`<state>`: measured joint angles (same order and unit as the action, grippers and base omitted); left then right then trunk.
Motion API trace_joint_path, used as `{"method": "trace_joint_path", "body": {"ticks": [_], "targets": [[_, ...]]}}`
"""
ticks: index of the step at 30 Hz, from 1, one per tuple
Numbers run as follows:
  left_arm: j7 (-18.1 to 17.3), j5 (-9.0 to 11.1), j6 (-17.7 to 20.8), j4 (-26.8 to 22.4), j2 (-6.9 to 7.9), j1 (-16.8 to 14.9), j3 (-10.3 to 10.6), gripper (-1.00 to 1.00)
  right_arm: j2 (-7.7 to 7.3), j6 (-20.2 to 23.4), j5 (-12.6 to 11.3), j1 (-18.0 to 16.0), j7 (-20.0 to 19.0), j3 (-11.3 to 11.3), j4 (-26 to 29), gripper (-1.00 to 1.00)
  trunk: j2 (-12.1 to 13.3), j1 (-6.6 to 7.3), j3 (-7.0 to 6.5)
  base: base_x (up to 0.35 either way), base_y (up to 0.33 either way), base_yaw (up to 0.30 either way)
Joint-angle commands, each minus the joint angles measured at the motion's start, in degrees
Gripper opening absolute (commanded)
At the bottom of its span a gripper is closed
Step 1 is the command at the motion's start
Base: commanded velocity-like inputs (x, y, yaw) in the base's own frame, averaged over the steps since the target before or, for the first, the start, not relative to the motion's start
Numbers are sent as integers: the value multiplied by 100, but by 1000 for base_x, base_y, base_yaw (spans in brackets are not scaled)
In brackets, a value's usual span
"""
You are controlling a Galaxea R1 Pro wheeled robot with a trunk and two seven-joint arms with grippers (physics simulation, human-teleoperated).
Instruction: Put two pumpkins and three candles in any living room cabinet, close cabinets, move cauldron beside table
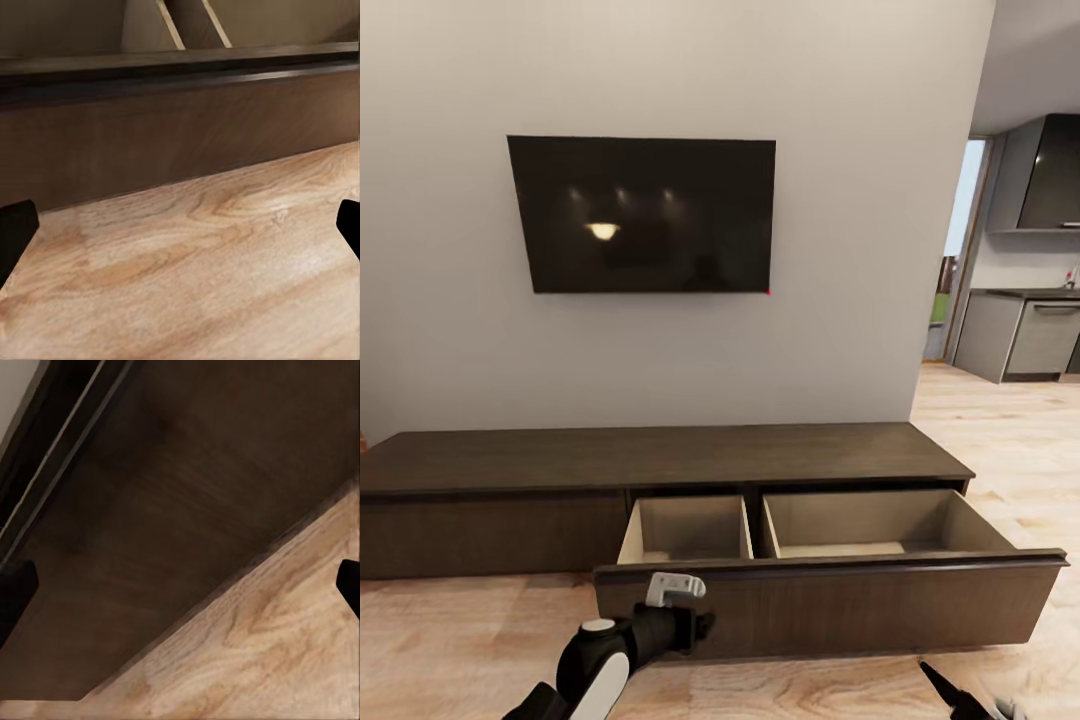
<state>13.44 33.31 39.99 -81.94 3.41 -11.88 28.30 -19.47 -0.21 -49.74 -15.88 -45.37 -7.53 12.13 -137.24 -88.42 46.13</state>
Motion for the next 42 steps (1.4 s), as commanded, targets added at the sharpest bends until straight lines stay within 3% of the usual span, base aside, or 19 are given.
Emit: {"method": "trace_joint_path", "body": {"ticks": [1, 10, 42], "targets": [[56, 35, -59, 5, 6, -4, 16, 100, -2, -73, 23, 12, 0, -16, -17, 100, 39, 24, -12, 0, 0, 0], [96, -61, -367, 42, 9, 104, 26, 100, -4, -336, 106, 326, 916, -12, -22, 100, 400, 222, -174, 0, 0, 0], [76, -57, -387, 227, -33, 151, 26, 100, 8, -348, 96, 366, 1099, -66, -82, 100, 1683, 924, -748, 0, 0, 0]]}}
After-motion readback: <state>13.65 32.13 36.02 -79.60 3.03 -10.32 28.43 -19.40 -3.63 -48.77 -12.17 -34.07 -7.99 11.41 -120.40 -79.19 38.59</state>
